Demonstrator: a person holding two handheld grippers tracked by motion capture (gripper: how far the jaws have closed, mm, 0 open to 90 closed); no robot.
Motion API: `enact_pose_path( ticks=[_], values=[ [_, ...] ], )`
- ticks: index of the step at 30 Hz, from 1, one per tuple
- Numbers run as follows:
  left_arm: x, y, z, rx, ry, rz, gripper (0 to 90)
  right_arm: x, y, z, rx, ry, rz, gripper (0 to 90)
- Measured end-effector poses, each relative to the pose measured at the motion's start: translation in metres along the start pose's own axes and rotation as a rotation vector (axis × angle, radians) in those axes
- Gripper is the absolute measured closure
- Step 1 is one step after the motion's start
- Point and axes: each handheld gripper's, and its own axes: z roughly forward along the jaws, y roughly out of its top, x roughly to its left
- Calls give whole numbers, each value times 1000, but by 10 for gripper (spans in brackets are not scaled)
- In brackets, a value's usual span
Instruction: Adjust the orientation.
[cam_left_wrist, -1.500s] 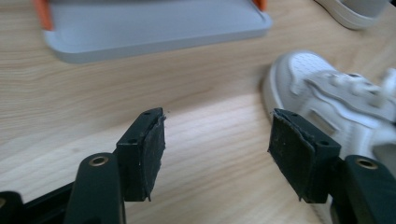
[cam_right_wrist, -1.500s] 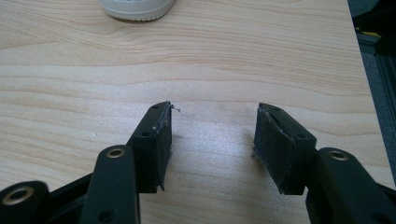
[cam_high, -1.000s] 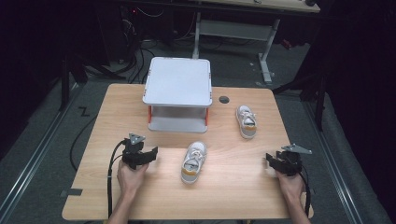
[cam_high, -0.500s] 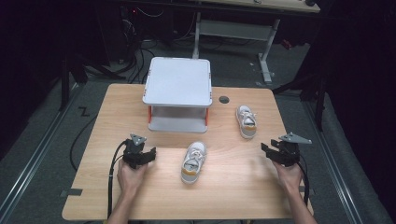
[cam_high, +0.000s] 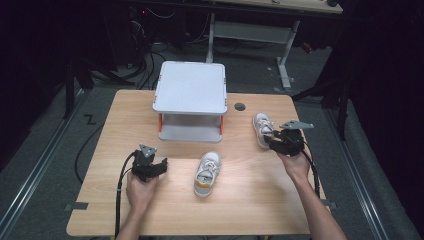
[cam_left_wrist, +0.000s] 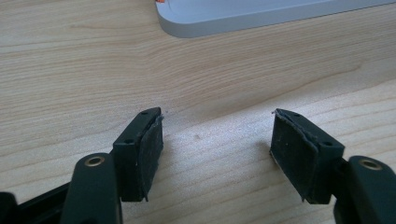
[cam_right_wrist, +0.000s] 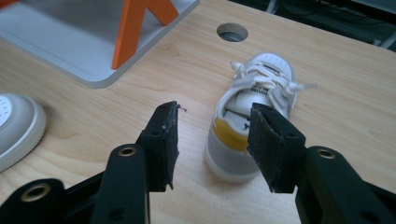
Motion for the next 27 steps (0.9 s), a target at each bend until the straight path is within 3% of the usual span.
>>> enact_pose_path(
  ticks=[11,14,17,19,21,23,25,27],
  values=[
    [0,0,0,0,-1,0,342,-4,22,44,151,-18,-1,570],
    [0,0,0,0,-1,0,342,-5,23,54,172,-35,2,582],
    [0,0,0,0,-1,0,343,-7,21,67,236,-47,2,590],
    [0,0,0,2,0,2,342,-8,22,72,258,-20,16,624],
    [0,0,0,2,-1,3,342,-5,23,79,292,-15,-3,690],
    [0,0,0,1,0,3,343,-4,22,82,296,-40,-24,761],
    [0,0,0,1,-1,3,342,-10,21,82,276,-4,27,785],
    [0,0,0,1,-1,3,343,-10,19,80,262,-5,28,794]
  ],
)
